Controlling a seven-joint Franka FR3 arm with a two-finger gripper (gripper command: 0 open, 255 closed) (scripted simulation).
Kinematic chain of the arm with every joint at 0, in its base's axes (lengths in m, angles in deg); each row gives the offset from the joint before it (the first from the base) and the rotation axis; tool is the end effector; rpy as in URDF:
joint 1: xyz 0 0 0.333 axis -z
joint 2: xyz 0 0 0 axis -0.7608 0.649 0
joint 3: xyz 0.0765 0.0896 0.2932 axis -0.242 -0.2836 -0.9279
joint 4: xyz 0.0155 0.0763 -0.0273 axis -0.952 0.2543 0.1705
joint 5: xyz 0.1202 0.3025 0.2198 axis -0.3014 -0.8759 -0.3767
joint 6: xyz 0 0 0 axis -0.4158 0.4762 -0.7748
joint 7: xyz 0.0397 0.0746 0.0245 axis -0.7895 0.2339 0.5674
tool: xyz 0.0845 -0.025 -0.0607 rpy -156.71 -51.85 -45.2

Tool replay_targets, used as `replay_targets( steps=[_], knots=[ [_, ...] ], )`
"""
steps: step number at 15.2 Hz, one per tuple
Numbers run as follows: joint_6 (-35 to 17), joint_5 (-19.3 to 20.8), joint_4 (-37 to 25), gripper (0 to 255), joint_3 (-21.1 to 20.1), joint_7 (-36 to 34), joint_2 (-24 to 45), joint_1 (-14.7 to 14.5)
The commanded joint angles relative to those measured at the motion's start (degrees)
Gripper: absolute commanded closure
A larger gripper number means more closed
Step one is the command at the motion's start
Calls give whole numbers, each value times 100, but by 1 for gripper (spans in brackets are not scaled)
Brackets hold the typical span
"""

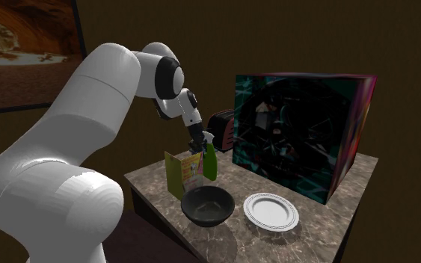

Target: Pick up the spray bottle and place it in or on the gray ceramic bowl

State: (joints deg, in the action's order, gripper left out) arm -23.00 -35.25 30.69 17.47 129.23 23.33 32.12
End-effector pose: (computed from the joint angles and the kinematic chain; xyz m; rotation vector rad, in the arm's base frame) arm 0.6506 0.2573 0.2318 2.1010 1.7671 -0.5523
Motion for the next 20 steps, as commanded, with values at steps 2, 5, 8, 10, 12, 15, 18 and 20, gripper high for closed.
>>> replay_targets(
  steps=[2,5,8,10,12,15,18,20],
  knots=[
    [40,-8,0,255,-4,18,-43,2],
    [172,-37,-23,255,-20,81,-168,5],
    [309,-65,-56,255,-35,145,-286,6],
    [404,-83,-90,255,-43,190,-357,5],
    [501,-100,-128,255,-51,235,-426,3],
    [651,-124,-197,255,-62,304,-523,-1],
    [806,-147,-282,255,-71,375,-610,-7],
    [912,-161,-346,255,-76,424,-663,-13]
  ],
)
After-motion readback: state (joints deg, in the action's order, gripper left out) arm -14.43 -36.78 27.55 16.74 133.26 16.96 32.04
